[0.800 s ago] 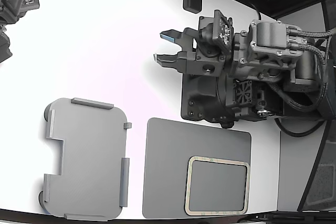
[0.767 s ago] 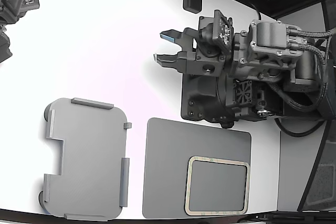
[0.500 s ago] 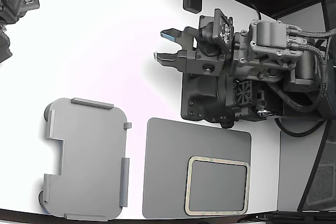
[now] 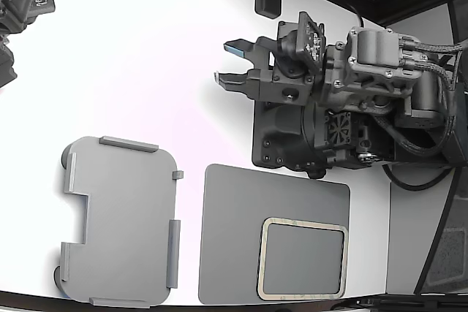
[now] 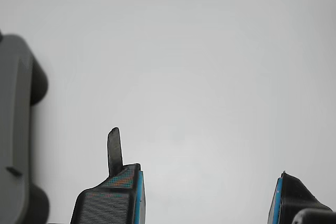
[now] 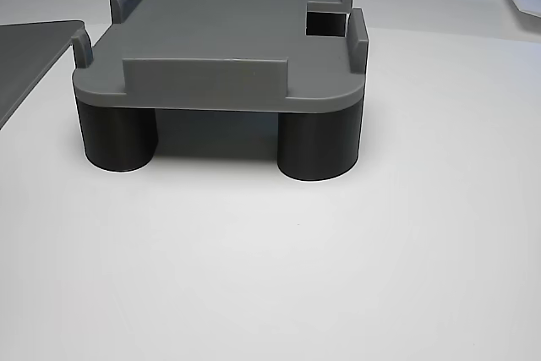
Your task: Move top rectangular frame to the holder.
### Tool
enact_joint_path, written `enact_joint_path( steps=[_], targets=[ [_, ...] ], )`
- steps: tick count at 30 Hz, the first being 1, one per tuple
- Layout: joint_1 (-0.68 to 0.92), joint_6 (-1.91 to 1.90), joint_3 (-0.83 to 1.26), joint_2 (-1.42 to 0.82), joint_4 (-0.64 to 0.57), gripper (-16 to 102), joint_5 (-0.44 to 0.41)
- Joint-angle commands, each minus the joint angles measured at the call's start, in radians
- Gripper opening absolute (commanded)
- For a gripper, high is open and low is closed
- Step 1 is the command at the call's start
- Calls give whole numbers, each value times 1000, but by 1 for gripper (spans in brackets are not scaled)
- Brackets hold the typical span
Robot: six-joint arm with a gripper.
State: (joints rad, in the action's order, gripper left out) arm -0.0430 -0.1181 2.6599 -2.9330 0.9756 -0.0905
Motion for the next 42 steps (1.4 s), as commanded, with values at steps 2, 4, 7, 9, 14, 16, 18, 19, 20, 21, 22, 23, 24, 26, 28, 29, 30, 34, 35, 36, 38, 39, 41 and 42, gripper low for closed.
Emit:
enact_joint_path(
  steps=[2, 4, 7, 9, 14, 16, 18, 19, 20, 21, 22, 23, 24, 26, 28, 29, 30, 34, 35, 36, 38, 39, 41, 42],
  targets=[
    [-12, 8, -55, -20, -6, 100, 2],
    [-12, 11, -71, -21, -6, 100, 2],
    [-11, 23, -114, -2, -14, 100, 3],
    [-9, 43, -138, 21, -32, 100, 5],
    [31, 69, -221, 146, -101, 100, 8],
    [66, 58, -272, 209, -106, 100, -6],
    [104, 34, -327, 270, -87, 100, -17],
    [129, 20, -353, 301, -71, 100, -25],
    [155, 3, -373, 324, -52, 100, -26],
    [179, -18, -385, 341, -35, 100, -25],
    [207, -46, -393, 354, -21, 100, -26],
    [244, -80, -399, 367, -5, 100, -38],
    [284, -121, -403, 379, 11, 100, -57],
    [370, -213, -410, 396, 32, 100, -115],
    [446, -295, -428, 425, 72, 100, -153],
    [474, -328, -443, 445, 98, 100, -153],
    [512, -368, -469, 472, 137, 100, -160],
    [716, -574, -584, 603, 325, 100, -227],
    [782, -635, -604, 624, 359, 100, -261],
    [850, -701, -624, 652, 393, 100, -296],
    [963, -825, -663, 709, 451, 100, -325],
    [1011, -884, -681, 738, 477, 100, -327],
    [1104, -992, -699, 784, 509, 100, -322],
    [1150, -1042, -699, 801, 512, 100, -324]
  ],
)
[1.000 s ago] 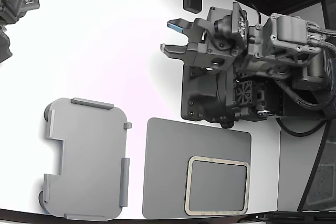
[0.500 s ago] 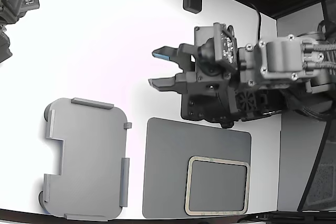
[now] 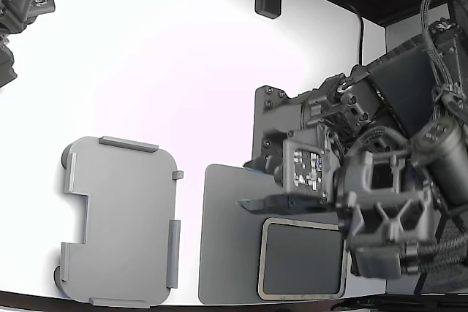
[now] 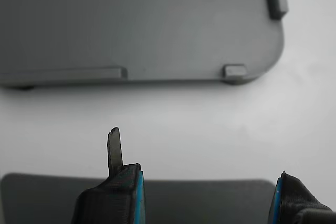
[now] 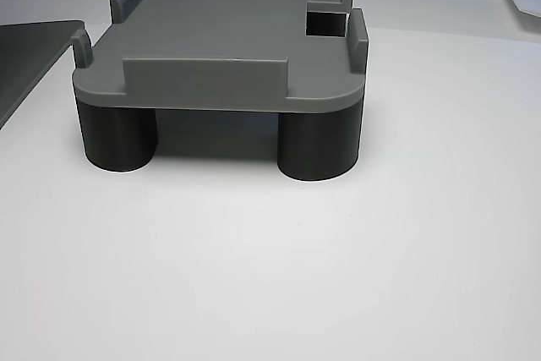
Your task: Move top rectangular frame to the holder.
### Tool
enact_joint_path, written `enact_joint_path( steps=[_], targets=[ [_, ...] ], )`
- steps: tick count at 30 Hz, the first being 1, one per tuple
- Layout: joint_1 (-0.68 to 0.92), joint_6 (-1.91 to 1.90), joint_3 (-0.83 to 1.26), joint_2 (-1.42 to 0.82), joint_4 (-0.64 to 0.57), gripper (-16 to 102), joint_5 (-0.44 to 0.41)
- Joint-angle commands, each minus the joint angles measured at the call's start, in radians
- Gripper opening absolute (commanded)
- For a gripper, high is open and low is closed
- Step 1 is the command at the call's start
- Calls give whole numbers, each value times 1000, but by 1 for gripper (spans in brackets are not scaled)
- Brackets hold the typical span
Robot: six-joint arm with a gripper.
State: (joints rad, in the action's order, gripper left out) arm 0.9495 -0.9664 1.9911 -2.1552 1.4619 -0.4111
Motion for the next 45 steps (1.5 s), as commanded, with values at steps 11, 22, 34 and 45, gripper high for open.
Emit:
enact_joint_path(
  steps=[11, 22, 34, 45],
  targets=[
    [360, -387, -37, 143, -12, 100, 199],
    [472, -549, 3, 212, -3, 100, 258],
    [541, -617, 98, 219, -34, 96, 305],
    [545, -640, 199, 181, -91, 90, 291]
  ],
)
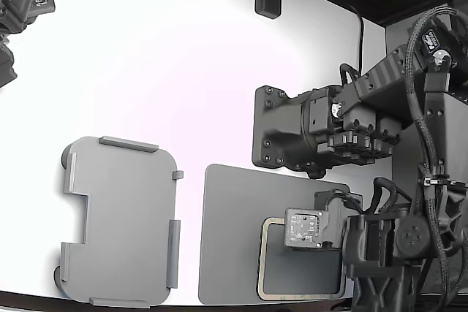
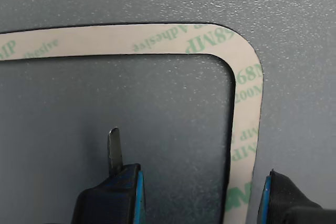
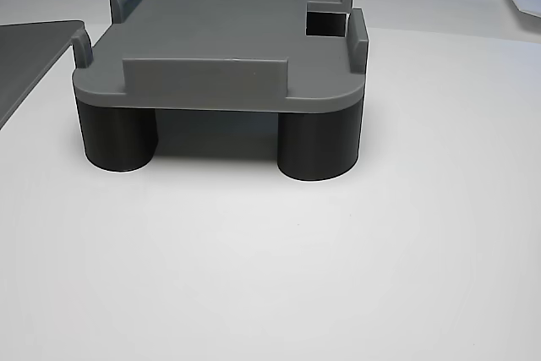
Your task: Move top rectangular frame to the holder.
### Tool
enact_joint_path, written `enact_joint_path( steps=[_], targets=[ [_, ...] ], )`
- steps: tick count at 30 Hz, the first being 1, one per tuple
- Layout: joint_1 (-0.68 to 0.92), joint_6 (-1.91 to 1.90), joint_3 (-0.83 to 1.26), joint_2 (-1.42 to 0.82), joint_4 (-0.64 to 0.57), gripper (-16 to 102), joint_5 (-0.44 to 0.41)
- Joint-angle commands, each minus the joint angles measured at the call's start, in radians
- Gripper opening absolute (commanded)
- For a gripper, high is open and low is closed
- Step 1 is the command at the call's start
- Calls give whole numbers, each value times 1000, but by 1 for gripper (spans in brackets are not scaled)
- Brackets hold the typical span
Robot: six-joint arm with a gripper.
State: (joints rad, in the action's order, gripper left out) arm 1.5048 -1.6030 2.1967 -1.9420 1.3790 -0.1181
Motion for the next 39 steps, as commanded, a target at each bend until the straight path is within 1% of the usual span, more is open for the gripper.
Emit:
enact_joint_path(
  steps=[1, 6, 8, 25, 35, 38, 39],
  targets=[
    [-11, -6, 3, -38, -11, 88, -2],
    [-11, -15, 37, -49, -23, 75, 0],
    [-11, -17, 43, -51, -23, 72, 2],
    [3, -35, 97, -57, -60, 66, 11],
    [5, -29, 130, -81, -58, 55, 8],
    [5, -29, 135, -84, -63, 48, 8],
    [5, -29, 138, -84, -66, 44, 8]
  ],
)
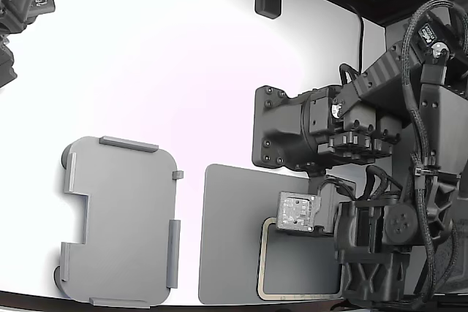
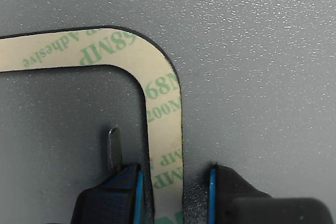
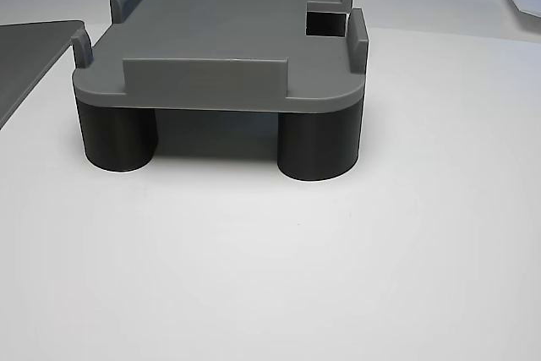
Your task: Move top rectangular frame to the holder.
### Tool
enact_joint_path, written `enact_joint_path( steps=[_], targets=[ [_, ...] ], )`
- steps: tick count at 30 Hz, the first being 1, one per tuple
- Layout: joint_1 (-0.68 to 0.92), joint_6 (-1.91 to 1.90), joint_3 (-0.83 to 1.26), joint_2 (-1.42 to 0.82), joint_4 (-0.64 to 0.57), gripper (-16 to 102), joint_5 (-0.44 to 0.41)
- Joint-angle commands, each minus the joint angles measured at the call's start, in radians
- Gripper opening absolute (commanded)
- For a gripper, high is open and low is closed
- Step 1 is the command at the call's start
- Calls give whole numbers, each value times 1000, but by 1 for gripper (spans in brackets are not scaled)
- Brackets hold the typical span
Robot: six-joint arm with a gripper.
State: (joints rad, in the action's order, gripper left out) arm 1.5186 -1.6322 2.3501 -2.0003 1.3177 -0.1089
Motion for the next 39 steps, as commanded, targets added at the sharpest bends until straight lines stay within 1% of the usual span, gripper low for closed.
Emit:
enact_joint_path(
  steps=[1, 5, 9, 11, 12, 16, 20, 22, 25, 27, 32, 39],
  targets=[
    [-9, 0, -14, -26, -6, 39, -3],
    [-9, 0, -11, -28, -9, 29, -3],
    [-11, 0, -15, -28, -6, 7, -5],
    [-12, 2, -28, -26, 6, -7, -6],
    [-14, 5, -34, -26, 15, -10, -5],
    [-23, 20, -81, -40, 63, -11, -5],
    [-58, 28, -193, -37, 153, -11, -25],
    [-84, 6, -256, -31, 190, -11, -54],
    [-138, -81, -336, -11, 216, -11, -124],
    [-202, -147, -388, 15, 242, -11, -178],
    [-394, -298, -574, 118, 337, -11, -249],
    [-597, -569, -727, 242, 337, -11, -302]
  ],
)
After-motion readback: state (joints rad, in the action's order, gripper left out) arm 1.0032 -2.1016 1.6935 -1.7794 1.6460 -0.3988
